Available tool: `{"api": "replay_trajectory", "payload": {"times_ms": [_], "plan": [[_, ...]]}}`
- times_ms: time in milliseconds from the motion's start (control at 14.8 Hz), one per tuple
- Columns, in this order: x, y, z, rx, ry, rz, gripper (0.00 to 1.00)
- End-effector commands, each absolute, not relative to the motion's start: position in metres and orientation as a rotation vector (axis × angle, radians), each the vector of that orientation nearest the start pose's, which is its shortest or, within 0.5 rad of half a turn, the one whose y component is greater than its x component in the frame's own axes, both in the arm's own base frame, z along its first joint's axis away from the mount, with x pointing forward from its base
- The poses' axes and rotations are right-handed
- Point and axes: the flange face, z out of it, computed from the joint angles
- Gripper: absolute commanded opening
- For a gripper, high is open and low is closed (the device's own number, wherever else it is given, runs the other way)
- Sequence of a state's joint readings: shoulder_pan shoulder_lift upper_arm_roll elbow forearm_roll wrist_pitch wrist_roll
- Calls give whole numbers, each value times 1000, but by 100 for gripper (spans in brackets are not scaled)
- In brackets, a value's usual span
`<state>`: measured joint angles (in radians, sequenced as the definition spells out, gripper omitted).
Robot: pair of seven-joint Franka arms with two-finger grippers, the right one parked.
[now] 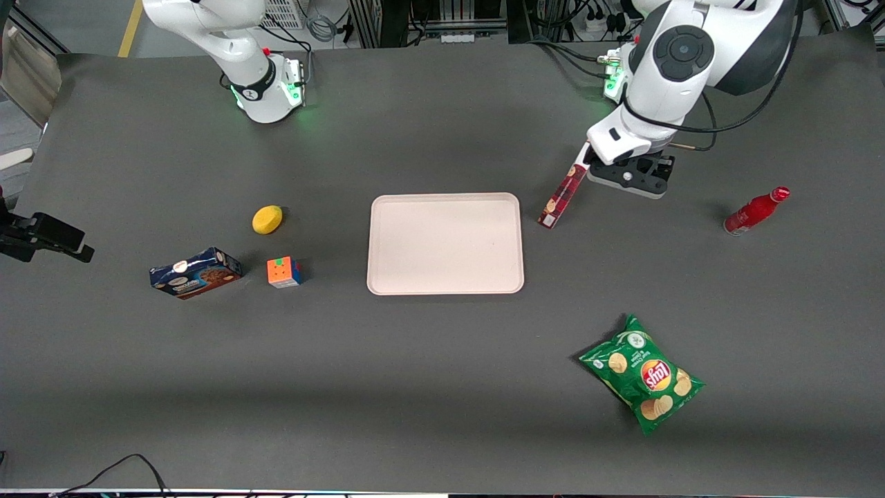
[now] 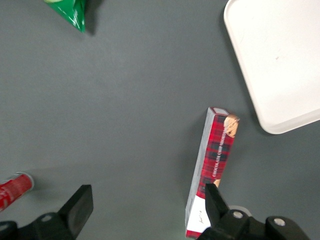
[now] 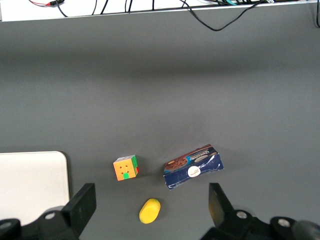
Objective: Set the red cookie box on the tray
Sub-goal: 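Move the open left gripper over the red plaid cookie box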
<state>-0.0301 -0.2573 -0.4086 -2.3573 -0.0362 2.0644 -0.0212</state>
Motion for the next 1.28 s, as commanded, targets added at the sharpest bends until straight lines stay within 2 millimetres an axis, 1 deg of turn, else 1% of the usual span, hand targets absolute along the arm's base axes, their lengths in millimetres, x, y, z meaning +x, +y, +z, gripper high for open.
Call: {"api": "replay_trajectory", "payload": {"times_ms": [0,135,202,337,404,472,539,607,809,1011,1213], "plan": [[361,-178,378,-3006,610,-80,100],[343,-184,355,-3049,608,-128,100],[334,-190,344,-3031,645,-182,100],[312,-216,325,-3010,712,-242,100],[306,-225,321,-3027,712,-239,100],[299,-233,316,-3015,748,-230,100],[292,-244,307,-2999,808,-239,100],[289,-246,298,-2997,829,-227,100],[287,-239,275,-3013,843,-224,100],[287,-236,256,-3038,844,-208,100],[292,-229,246,-3047,858,-186,100]]}}
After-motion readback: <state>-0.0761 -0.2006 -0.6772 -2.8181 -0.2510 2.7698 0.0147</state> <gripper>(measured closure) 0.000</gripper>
